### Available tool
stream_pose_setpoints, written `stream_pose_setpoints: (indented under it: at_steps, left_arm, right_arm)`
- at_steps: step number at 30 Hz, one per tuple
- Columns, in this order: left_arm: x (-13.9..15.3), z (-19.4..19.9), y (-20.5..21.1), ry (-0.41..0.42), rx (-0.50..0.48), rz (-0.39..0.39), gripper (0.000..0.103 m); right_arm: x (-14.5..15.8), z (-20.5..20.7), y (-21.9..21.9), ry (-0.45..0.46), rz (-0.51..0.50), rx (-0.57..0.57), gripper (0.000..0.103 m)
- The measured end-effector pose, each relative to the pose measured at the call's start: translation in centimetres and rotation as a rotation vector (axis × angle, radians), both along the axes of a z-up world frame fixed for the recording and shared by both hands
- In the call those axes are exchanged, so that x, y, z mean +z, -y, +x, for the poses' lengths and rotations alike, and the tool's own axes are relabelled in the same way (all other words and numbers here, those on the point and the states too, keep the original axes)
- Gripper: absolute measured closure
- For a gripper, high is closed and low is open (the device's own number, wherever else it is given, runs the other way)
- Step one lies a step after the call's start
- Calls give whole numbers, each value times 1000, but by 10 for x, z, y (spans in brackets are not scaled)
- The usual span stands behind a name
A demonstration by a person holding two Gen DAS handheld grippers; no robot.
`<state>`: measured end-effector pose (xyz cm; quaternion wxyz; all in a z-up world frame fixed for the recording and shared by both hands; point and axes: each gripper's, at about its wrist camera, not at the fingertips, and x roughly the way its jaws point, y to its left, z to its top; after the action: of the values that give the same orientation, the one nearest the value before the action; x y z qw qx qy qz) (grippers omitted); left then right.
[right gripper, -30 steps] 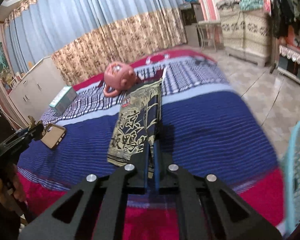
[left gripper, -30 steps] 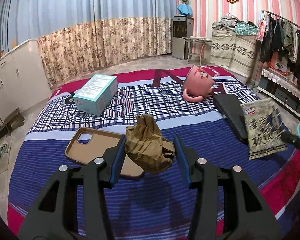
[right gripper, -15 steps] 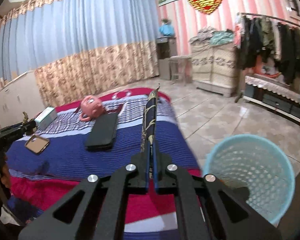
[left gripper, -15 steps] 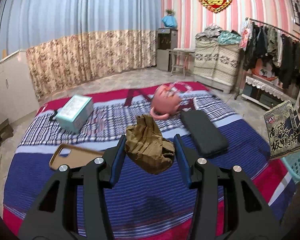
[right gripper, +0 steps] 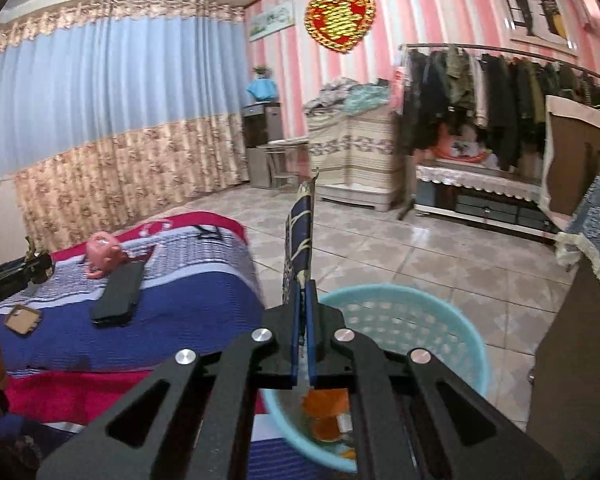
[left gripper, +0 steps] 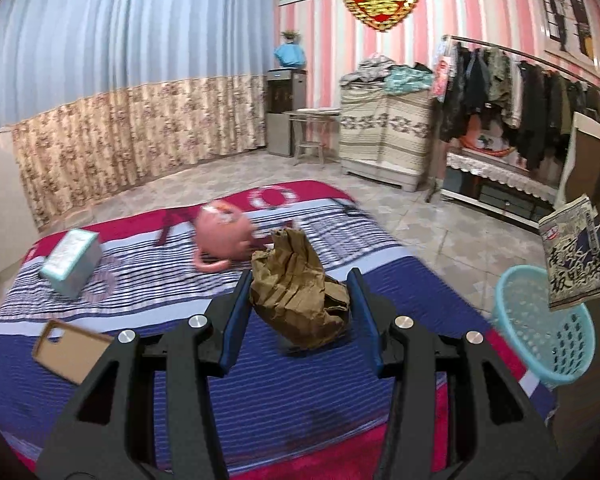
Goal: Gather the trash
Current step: 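Lift and carry the cloth and snack package over the basket with both tools, then open the left tool then the right tool to drop both items into the basket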
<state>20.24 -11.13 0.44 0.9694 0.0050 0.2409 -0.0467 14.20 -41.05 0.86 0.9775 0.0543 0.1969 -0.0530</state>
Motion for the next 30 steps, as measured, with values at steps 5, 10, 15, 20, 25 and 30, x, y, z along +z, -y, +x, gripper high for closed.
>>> stream_pose_setpoints:
  at_steps: [5,10,15,20,25,30]
  left_arm:
    - [-6,7,59,-4,-97,14,57]
    - [-15,12,113,-4,-190,12,57]
    - [-28,24,164,-38,-259,-3,57]
    - [-41,35,205,-56,-314,13,57]
    - [-53,49,239,-92,-362,3,56]
    - [-58,57,261,-85,-382,30,55]
  right_arm:
    - [-11,2,24,-45,-16,-55,100]
    - [-25,8,50,-102,20,-109,100]
    - [-38,12,74,-137,83,-157,100]
    - [-46,13,84,-163,89,-176,100]
    - [-53,9,102,-164,130,-207,100]
    - [-59,6,114,-174,151,-232,100]
